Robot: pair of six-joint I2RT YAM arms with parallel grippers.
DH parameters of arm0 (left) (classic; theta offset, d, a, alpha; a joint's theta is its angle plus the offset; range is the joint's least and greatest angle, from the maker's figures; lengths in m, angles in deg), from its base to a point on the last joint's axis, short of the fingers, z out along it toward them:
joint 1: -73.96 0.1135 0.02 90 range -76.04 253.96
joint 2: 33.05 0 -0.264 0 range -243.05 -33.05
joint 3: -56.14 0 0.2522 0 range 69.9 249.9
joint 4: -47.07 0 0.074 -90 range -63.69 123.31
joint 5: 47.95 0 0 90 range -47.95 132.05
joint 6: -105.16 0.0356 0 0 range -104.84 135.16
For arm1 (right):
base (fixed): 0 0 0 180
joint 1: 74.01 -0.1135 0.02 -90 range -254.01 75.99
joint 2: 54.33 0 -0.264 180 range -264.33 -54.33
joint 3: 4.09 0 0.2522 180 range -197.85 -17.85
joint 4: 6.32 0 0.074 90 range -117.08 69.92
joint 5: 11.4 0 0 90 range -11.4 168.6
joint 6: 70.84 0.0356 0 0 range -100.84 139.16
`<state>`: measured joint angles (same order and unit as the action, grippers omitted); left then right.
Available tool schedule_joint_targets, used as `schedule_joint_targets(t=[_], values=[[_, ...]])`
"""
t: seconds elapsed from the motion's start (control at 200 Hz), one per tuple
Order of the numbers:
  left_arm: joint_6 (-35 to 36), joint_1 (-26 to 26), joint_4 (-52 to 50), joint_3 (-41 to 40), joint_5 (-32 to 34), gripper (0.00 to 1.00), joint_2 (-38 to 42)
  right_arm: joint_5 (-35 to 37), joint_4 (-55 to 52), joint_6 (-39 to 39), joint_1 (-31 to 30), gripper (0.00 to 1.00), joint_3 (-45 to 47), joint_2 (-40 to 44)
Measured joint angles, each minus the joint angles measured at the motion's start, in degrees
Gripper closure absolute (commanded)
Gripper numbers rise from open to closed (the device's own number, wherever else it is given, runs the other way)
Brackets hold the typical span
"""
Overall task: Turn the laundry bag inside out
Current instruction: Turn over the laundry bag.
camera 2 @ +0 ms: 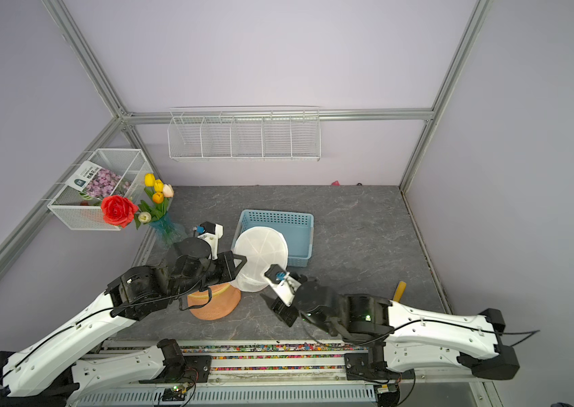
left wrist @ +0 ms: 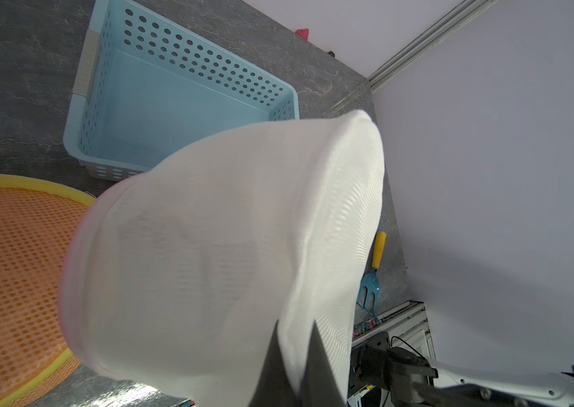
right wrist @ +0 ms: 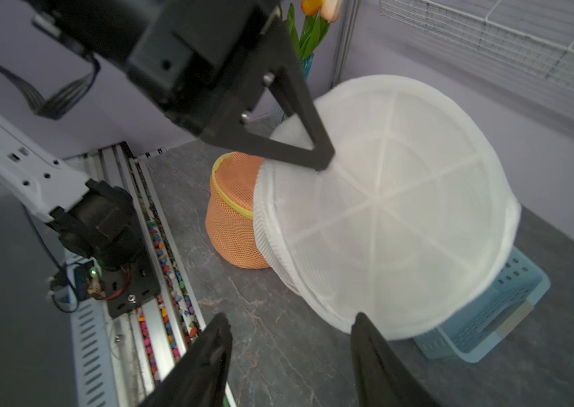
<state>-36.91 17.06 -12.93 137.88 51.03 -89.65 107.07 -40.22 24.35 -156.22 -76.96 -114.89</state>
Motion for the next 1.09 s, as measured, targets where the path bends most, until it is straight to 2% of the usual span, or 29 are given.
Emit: schedule_joint_targets(t=[0.14,0.29,0.55,0.665,0.8,0.88,0.955,1.035,1.095], values=[[-0.2,0.3,0.0,0.0,0.0,1.0,0.1,8.0,3.2,-9.5,-2.1,0.4,-0.4,-4.4],[-0.4,0.7,0.0,0.0,-0.6,1.0,0.6,12.5,6.6,-15.5,-2.2,0.4,-0.5,-5.5],[-0.8,1.1,0.1,0.0,-1.9,1.0,0.9,14.5,11.6,-18.1,-2.2,0.4,1.4,-9.2],[-1.2,1.3,0.1,0.0,-2.9,1.0,1.1,15.0,14.3,-18.4,-1.8,0.43,2.1,-10.0],[-1.8,1.6,0.5,0.0,-3.5,1.0,1.2,14.9,15.9,-18.5,-0.3,0.56,2.1,-11.1],[-2.5,1.9,0.5,0.0,-3.5,1.0,1.3,14.6,16.2,-17.9,0.5,0.75,2.2,-11.2],[-2.9,2.0,0.9,0.0,-3.9,1.0,1.6,14.2,16.2,-17.7,0.9,1.0,2.2,-11.2],[-3.0,2.2,1.4,0.0,-4.4,1.0,1.8,12.8,16.0,-16.1,1.8,1.0,2.3,-11.2],[-2.8,2.5,1.3,0.0,-4.5,0.73,1.7,10.5,15.6,-13.5,3.0,1.0,2.1,-11.1]])
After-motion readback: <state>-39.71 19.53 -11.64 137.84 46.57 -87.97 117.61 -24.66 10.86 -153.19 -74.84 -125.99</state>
